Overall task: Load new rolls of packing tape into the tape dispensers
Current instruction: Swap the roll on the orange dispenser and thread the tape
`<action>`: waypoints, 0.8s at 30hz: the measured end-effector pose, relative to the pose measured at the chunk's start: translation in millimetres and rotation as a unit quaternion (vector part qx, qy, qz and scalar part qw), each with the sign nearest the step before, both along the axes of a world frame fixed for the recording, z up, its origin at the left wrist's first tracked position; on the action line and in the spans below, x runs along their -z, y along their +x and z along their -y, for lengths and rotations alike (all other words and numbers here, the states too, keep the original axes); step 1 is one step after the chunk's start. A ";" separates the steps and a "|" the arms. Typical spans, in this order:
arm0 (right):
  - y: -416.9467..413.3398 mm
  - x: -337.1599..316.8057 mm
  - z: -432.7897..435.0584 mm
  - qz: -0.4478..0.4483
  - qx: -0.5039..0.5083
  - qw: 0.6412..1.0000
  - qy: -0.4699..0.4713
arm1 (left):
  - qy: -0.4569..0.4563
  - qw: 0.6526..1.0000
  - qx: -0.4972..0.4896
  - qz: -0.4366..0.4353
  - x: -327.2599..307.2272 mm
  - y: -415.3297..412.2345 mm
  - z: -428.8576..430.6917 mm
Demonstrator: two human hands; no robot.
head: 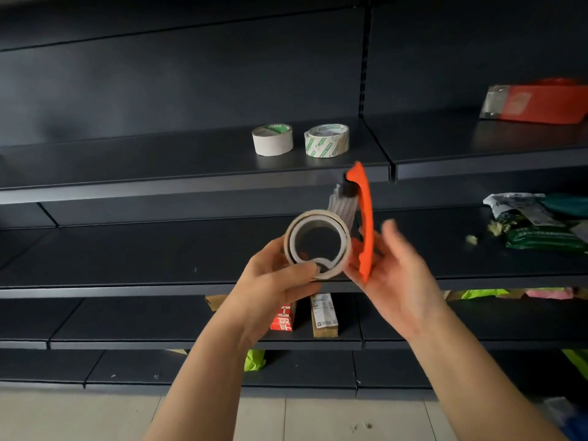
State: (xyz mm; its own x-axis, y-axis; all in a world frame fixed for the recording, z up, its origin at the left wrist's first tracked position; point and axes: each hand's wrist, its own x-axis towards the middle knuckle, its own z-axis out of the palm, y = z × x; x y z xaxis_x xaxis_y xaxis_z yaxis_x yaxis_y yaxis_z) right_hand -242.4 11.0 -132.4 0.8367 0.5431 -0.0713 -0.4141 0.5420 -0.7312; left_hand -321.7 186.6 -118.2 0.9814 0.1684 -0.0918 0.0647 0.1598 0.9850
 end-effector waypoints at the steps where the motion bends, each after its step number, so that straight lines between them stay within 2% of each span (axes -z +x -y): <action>1: -1.0 1.7 0.6 -0.057 -0.023 0.995 0.081 | -0.052 0.998 0.009 0.013 -1.2 -0.6 -2.4; 2: -2.7 4.3 -0.1 -0.098 -0.032 0.986 0.131 | -0.089 0.996 0.013 0.026 -2.5 -0.8 -4.0; 3: -4.0 8.5 -2.7 -0.114 -0.035 0.983 0.142 | -0.107 0.993 0.011 0.037 -3.7 -0.1 -4.5; 4: -6.0 13.0 -6.2 -0.101 -0.037 0.987 0.115 | -0.111 0.993 0.005 0.045 -5.2 1.3 -3.8; 7: -9.8 13.1 -14.8 -0.007 -0.010 0.999 -0.042 | -0.078 0.996 -0.020 0.043 -8.9 5.4 -1.2; 9: -3.5 4.1 -11.1 -0.004 0.016 0.999 -0.030 | -0.058 0.998 -0.021 0.031 -9.2 5.2 -1.5; 12: 12.5 -9.0 -0.4 -0.055 0.103 0.993 0.022 | -0.050 0.999 -0.016 0.012 -7.3 4.2 -1.6; 15: 11.8 -11.0 -3.2 -0.063 0.052 0.996 -0.023 | -0.050 0.999 -0.019 0.003 -4.5 7.3 4.6; 16: 6.7 -10.6 -6.0 -0.043 0.017 0.998 -0.049 | -0.051 0.998 -0.021 0.002 -4.1 8.6 7.7; 18: -3.6 -10.4 -9.7 0.053 -0.027 0.991 -0.121 | -0.045 0.999 -0.027 0.000 -3.9 10.8 12.1; 20: -9.0 -8.4 -11.5 0.149 -0.010 0.971 -0.184 | -0.018 0.999 -0.031 -0.007 -5.1 10.9 15.0; 24: -6.6 -3.9 -6.3 0.203 0.001 0.960 -0.192 | 0.072 0.996 -0.025 -0.040 -9.0 10.5 13.8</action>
State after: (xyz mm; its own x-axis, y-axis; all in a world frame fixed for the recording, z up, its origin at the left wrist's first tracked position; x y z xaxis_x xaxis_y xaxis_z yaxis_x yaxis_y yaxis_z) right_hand -249.0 17.4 -128.5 0.8388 0.5405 0.0649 -0.0530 0.1997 -0.9784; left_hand -311.2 172.8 -109.2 0.9617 0.2349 -0.1415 0.1402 0.0222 0.9899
